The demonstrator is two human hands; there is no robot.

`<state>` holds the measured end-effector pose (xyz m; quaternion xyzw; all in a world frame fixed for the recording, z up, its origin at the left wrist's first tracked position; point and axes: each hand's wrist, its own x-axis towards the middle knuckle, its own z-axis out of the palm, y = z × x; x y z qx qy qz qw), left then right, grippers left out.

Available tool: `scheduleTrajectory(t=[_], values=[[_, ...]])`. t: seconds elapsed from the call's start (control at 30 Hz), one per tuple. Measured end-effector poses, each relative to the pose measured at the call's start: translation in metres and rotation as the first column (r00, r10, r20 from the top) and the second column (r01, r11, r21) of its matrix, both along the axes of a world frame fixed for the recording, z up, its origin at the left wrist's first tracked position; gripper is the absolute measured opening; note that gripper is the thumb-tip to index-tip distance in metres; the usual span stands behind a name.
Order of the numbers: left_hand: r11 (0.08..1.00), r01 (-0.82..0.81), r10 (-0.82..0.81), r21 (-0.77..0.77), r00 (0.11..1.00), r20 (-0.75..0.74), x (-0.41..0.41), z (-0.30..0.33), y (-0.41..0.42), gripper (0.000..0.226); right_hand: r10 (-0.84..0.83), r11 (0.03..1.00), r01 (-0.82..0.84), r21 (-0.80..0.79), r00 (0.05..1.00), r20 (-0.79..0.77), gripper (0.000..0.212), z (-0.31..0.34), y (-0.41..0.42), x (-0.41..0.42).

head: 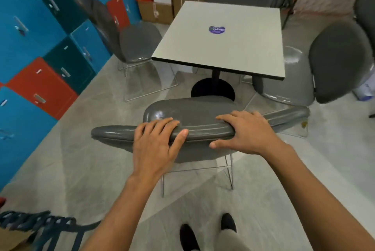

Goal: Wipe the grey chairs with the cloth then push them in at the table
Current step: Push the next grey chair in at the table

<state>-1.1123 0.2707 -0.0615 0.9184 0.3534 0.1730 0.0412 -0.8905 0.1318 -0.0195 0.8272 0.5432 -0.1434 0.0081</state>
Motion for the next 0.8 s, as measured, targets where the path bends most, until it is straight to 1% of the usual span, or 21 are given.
scheduleTrajectory(t=[0.07,0.13,0.23,0.33,0.43,0.6,0.8], values=[[0.999,-0.007,0.007,-0.033,1.0,-0.013,-0.003,0.007,0.011,0.061,-0.037,0.999,0.037,-0.016,0.999,-0.003,0.103,0.001,0.0,0.004],[0.998,-0.029,0.028,-0.059,0.999,-0.028,-0.004,0.012,0.02,0.06,-0.054,0.998,0.055,-0.031,0.998,0.036,0.104,0.0,-0.001,0.007],[0.999,-0.051,0.052,0.017,0.995,-0.082,-0.001,0.013,0.021,0.06,-0.047,0.999,0.046,0.013,0.99,0.13,0.098,-0.008,-0.003,0.006],[0.993,-0.082,0.089,0.086,0.993,-0.072,0.002,0.01,0.014,0.059,-0.067,0.996,0.057,0.067,0.987,0.148,0.091,-0.013,-0.003,0.003],[0.988,-0.115,0.125,0.099,0.987,-0.105,0.002,0.01,0.012,0.058,-0.083,0.994,0.07,0.09,0.984,0.158,0.091,-0.013,-0.003,0.0],[0.996,-0.06,0.07,0.07,0.986,-0.151,0.005,0.019,0.021,0.061,-0.115,0.99,0.101,0.096,0.98,0.161,0.096,-0.012,-0.005,-0.008],[0.993,-0.036,0.049,0.11,0.992,-0.116,0.007,0.022,0.023,0.046,-0.162,0.981,0.142,0.129,0.974,0.16,0.1,-0.011,-0.003,-0.012]])
